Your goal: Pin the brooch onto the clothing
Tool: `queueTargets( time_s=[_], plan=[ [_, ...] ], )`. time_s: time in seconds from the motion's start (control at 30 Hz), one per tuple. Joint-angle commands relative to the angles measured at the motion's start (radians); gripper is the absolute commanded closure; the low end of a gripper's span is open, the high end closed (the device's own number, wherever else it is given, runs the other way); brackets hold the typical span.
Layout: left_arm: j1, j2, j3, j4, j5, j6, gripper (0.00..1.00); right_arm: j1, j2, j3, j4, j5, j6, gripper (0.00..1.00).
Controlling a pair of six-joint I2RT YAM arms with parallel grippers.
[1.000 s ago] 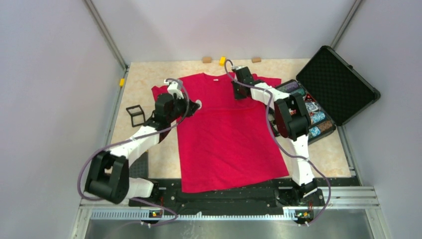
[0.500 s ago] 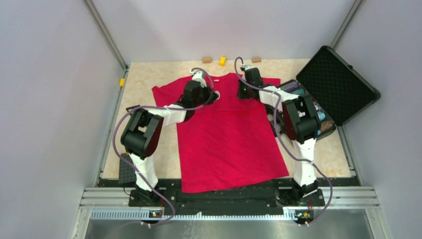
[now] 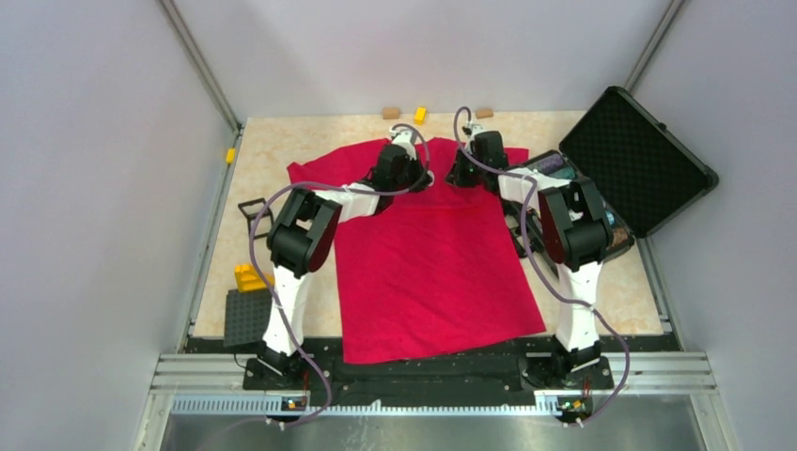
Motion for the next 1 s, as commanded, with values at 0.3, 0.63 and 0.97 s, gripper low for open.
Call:
queueTargets(
  time_s=[0.3,0.63,0.97],
  plan=[
    [-0.019,0.086,0.22,-0.205,-0.005,0.051,1.0,-0.026,-0.094,-0.057,0.166,-0.117,0.06,1.0],
    [-0.02,0.106,0.25,-0.254,0.042,0.075,1.0,-0.026,-0.105,-0.073,0.208,-0.154,0.059,1.0],
    [-0.021,0.094,0.235,-0.219,0.128,0.109,1.0,-0.026,-0.07,-0.038,0.173,-0.201,0.007,1.0]
  ],
)
